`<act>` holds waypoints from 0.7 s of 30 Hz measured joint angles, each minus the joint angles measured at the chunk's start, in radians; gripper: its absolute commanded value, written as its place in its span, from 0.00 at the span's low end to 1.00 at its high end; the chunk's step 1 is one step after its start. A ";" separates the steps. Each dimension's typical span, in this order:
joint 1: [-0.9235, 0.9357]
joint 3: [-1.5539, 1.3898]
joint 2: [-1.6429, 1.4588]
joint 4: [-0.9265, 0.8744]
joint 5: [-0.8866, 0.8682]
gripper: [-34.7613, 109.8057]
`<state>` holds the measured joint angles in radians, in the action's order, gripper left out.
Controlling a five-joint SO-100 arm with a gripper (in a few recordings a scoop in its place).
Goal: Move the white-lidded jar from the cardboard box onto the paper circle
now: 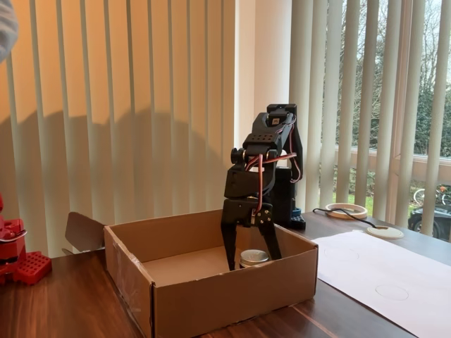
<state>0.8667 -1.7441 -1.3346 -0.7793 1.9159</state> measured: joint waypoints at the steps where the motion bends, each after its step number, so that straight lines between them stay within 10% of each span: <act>1: 0.000 0.000 0.000 0.000 0.000 0.48; 21: -0.006 -0.021 0.000 0.029 -0.009 0.34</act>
<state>0.8606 -1.7656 -1.3346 -0.7501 1.9067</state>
